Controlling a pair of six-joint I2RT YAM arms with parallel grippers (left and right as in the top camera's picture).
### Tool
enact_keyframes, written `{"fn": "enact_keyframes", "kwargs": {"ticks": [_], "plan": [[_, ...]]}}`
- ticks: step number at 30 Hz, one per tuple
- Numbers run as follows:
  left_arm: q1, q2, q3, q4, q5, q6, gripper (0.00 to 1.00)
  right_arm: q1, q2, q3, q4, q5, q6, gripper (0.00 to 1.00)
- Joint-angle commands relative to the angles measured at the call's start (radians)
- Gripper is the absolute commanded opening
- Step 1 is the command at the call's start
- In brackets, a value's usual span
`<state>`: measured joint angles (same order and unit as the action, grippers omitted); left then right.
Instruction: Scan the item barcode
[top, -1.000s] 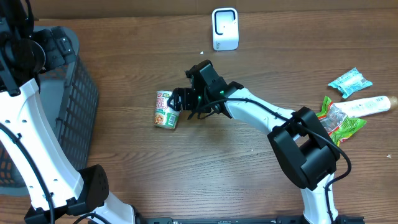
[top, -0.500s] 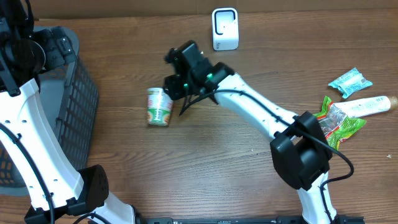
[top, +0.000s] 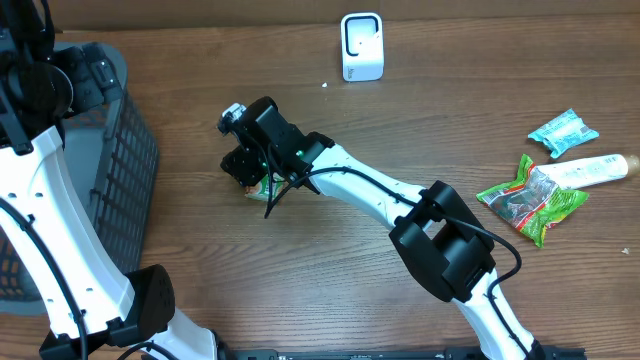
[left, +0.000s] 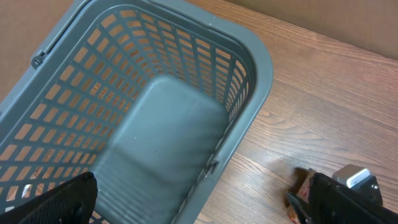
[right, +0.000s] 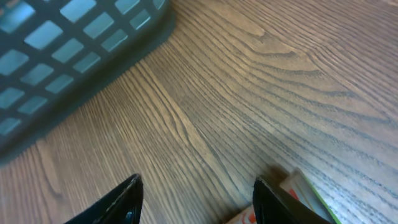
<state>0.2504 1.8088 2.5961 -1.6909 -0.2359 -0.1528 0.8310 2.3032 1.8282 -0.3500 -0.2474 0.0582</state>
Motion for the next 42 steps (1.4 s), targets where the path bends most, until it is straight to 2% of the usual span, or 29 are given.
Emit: {"fn": "enact_keyframes", "kwargs": {"ticks": [1, 5, 15, 22, 30, 31, 32, 34, 39, 42], "plan": [[-0.002, 0.002, 0.002, 0.002, 0.000, 0.015, 1.00, -0.009, 0.020, 0.009, -0.045, 0.079, -0.041, 0.57], [-0.002, 0.002, 0.002, 0.002, 0.001, 0.015, 1.00, -0.026, 0.020, 0.016, -0.147, 0.090, -0.040, 0.57], [-0.002, 0.002, 0.002, 0.002, 0.000, 0.015, 1.00, -0.103, -0.028, 0.182, -0.579, 0.086, -0.029, 0.57], [-0.002, 0.002, 0.002, 0.002, 0.001, 0.015, 0.99, -0.227, -0.162, 0.354, -0.868, 0.090, 0.019, 0.74], [-0.002, 0.002, 0.002, 0.002, 0.001, 0.015, 1.00, -0.459, -0.186, 0.344, -1.246, 0.067, 0.009, 0.76], [-0.002, 0.002, 0.002, 0.002, 0.001, 0.015, 1.00, -0.477, -0.186, 0.344, -1.273, 0.063, -0.009, 0.71], [-0.002, 0.002, 0.002, 0.002, 0.001, 0.015, 1.00, -0.494, -0.190, 0.344, -1.288, 0.058, -0.024, 0.70], [-0.002, 0.002, 0.002, 0.002, 0.000, 0.015, 1.00, -0.510, -0.218, 0.344, -1.295, 0.030, -0.039, 0.70], [-0.002, 0.002, 0.002, 0.002, 0.001, 0.015, 1.00, -0.509, -0.440, 0.344, -1.293, 0.010, -0.056, 0.71], [-0.002, 0.002, 0.002, 0.002, 0.001, 0.015, 1.00, -0.484, -0.496, 0.325, -1.306, 0.010, -0.057, 0.71]]}}
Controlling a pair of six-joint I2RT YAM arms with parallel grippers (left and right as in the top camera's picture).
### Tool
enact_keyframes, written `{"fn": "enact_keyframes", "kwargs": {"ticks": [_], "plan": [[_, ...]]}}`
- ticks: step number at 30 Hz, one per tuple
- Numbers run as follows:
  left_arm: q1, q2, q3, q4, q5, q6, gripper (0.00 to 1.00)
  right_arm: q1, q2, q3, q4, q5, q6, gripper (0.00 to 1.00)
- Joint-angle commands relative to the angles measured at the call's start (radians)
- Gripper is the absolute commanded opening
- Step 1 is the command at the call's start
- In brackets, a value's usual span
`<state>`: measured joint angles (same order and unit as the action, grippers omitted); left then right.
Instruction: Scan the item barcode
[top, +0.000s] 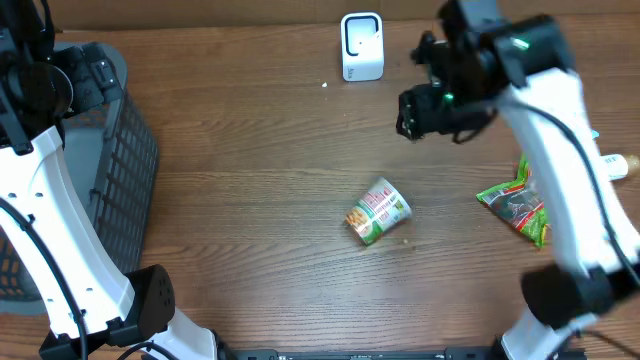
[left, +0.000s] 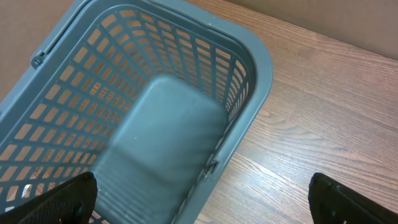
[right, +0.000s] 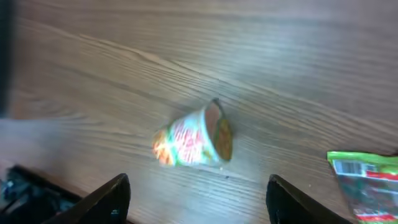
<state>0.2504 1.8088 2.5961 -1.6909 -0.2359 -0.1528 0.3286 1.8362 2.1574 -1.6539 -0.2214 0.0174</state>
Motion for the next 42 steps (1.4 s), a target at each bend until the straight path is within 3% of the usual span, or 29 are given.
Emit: {"fn": "enact_keyframes", "kwargs": {"ticks": [1, 3, 11, 17, 21, 26, 28, 31, 33, 37, 42], "plan": [[-0.002, 0.002, 0.002, 0.002, 0.001, 0.015, 1.00, 0.046, -0.029, -0.057, 0.013, -0.018, -0.066, 0.72], [-0.002, 0.002, 0.002, 0.002, 0.001, 0.015, 1.00, 0.087, -0.029, -0.145, 0.052, -0.018, -0.128, 0.73], [-0.002, 0.002, 0.002, 0.002, 0.001, 0.015, 1.00, 0.143, -0.028, -0.481, 0.320, 0.068, -0.127, 0.79], [-0.002, 0.002, 0.002, 0.002, 0.001, 0.015, 1.00, 0.163, -0.028, -0.568, 0.437, -0.006, -0.174, 0.77], [-0.002, 0.002, 0.002, 0.002, 0.000, 0.015, 0.99, 0.247, -0.027, -0.585, 0.483, 0.062, -0.174, 0.81], [-0.002, 0.002, 0.002, 0.002, 0.000, 0.015, 1.00, 0.306, -0.027, -0.586, 0.516, 0.287, 0.083, 0.84], [-0.002, 0.002, 0.002, 0.002, 0.001, 0.015, 0.99, 0.301, -0.027, -0.586, 0.493, 0.397, 0.256, 0.86], [-0.002, 0.002, 0.002, 0.002, 0.001, 0.015, 1.00, 0.267, -0.027, -0.586, 0.470, 0.427, 0.317, 0.87], [-0.002, 0.002, 0.002, 0.002, 0.001, 0.015, 1.00, 0.240, -0.027, -0.586, 0.473, 0.407, 0.268, 0.88], [-0.002, 0.002, 0.002, 0.002, 0.001, 0.015, 1.00, 0.192, -0.026, -0.587, 0.487, 0.297, 0.010, 0.90], [-0.002, 0.002, 0.002, 0.002, 0.001, 0.015, 1.00, 0.119, -0.023, -0.587, 0.497, 0.184, -0.141, 0.89]]}}
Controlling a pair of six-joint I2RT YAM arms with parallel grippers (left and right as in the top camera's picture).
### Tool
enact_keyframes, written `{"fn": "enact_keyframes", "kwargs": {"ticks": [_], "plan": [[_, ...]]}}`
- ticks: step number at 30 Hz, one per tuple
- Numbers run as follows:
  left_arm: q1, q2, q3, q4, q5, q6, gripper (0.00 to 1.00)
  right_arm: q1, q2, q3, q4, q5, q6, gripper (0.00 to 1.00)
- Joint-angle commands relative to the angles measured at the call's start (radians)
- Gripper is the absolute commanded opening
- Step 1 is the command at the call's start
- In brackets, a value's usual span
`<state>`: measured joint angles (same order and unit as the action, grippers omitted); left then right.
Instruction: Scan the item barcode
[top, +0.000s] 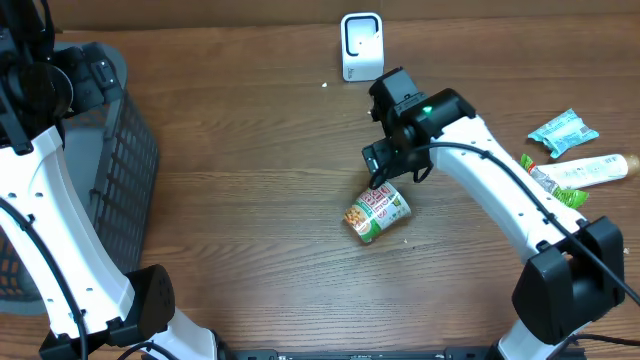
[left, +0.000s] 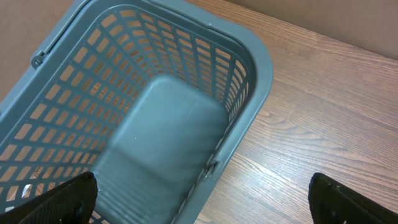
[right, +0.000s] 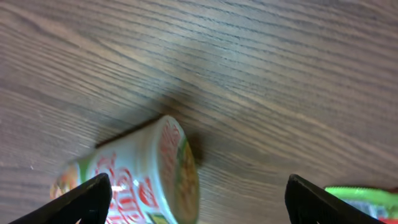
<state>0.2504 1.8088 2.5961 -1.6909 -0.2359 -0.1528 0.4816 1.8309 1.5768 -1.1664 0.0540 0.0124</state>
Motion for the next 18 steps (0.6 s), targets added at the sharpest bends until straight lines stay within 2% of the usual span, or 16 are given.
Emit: {"fn": "enact_keyframes", "kwargs": {"ticks": [1, 4, 7, 10, 12, 14, 15, 18], "plan": [[-0.002, 0.002, 0.002, 0.002, 0.001, 0.015, 1.00, -0.049, -0.015, -0.006, 0.011, -0.126, -0.158, 0.88], [-0.002, 0.002, 0.002, 0.002, 0.001, 0.015, 1.00, -0.083, -0.008, -0.006, 0.014, -0.204, -0.171, 0.86], [-0.002, 0.002, 0.002, 0.002, 0.001, 0.015, 1.00, -0.092, -0.005, -0.006, 0.008, -0.233, -0.140, 0.87], [-0.002, 0.002, 0.002, 0.002, 0.001, 0.015, 1.00, -0.092, -0.012, 0.035, -0.036, -0.233, 0.031, 0.89], [-0.002, 0.002, 0.002, 0.002, 0.001, 0.015, 1.00, -0.092, -0.021, 0.079, -0.079, -0.235, 0.157, 0.82], [-0.002, 0.002, 0.002, 0.002, 0.001, 0.015, 0.99, -0.090, -0.034, 0.106, -0.114, -0.236, 0.295, 0.82], [-0.002, 0.002, 0.002, 0.002, 0.001, 0.015, 1.00, -0.087, -0.047, 0.106, -0.131, -0.235, 0.415, 0.82], [-0.002, 0.002, 0.002, 0.002, 0.001, 0.015, 1.00, -0.063, -0.047, 0.081, -0.133, -0.221, 0.594, 0.82]]}}
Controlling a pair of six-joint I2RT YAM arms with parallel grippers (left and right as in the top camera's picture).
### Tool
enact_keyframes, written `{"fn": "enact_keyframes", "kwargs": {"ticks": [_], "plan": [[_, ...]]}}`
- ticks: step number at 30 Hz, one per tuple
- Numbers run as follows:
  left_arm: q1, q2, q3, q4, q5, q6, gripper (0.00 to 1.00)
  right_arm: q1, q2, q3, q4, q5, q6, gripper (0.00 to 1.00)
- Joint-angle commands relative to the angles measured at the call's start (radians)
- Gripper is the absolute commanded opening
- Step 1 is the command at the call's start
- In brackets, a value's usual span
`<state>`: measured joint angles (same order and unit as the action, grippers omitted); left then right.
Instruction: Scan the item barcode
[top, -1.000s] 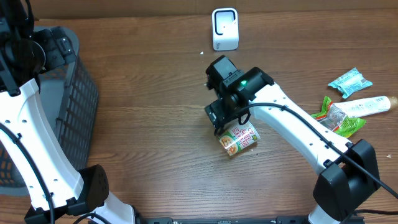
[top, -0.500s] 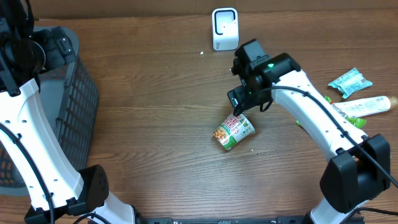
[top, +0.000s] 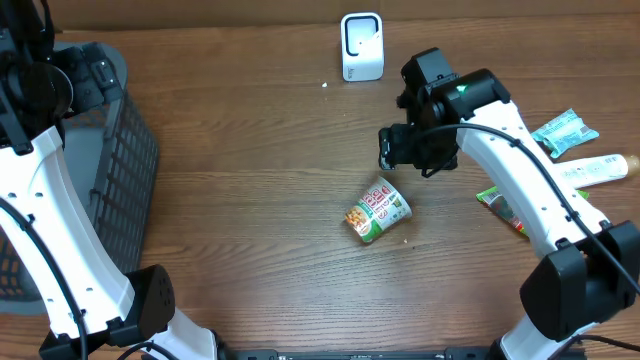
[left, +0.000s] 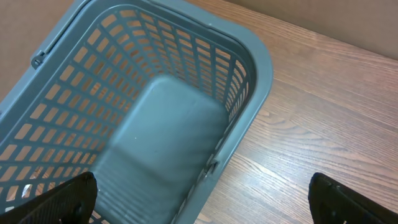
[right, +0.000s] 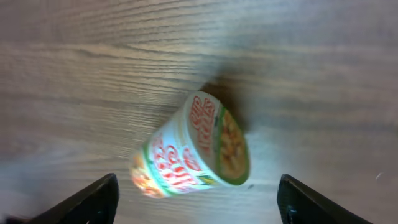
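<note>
A cup of instant noodles (top: 378, 210) lies on its side in the middle of the wooden table, its red, white and green print facing up. My right gripper (top: 413, 150) hovers just behind it and to its right, open and empty. In the right wrist view the cup (right: 193, 152) lies between and below the spread fingers (right: 93, 199). The white barcode scanner (top: 361, 46) stands at the back edge. My left gripper (left: 202, 193) is open and empty above the grey basket (left: 155, 112).
The grey basket (top: 125, 150) stands at the left edge of the table. At the right lie a teal packet (top: 563, 131), a white tube (top: 595, 170) and a green snack bag (top: 500, 205) partly hidden under my right arm.
My right gripper has shifted a little to the right and back from the cup's far side. The cup now shows whole between its fingers. The cup and the left arm are unmoved.
My right gripper was low at the left-centre of the table near the basket, the cup beside it. Then the cup lay in the middle and the gripper was up at the back right. Then it was close behind the cup, and now hovers open beside it.
</note>
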<state>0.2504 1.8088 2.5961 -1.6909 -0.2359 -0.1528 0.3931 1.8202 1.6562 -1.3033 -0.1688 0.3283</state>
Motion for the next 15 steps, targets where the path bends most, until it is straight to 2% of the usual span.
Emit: {"fn": "enact_keyframes", "kwargs": {"ticks": [1, 4, 7, 15], "plan": [[-0.002, 0.002, 0.002, 0.002, 0.000, 0.015, 1.00, 0.032, -0.036, -0.013, 0.008, 0.014, 0.330, 0.82], [-0.002, 0.002, 0.002, 0.002, 0.000, 0.015, 1.00, 0.056, -0.035, -0.070, 0.014, 0.065, 0.514, 0.82], [-0.002, 0.002, 0.002, 0.002, 0.001, 0.015, 0.99, 0.088, -0.035, -0.161, 0.064, 0.073, 0.626, 0.82], [-0.002, 0.002, 0.002, 0.002, 0.001, 0.015, 1.00, 0.146, -0.034, -0.379, 0.295, 0.056, 0.694, 0.90]]}}
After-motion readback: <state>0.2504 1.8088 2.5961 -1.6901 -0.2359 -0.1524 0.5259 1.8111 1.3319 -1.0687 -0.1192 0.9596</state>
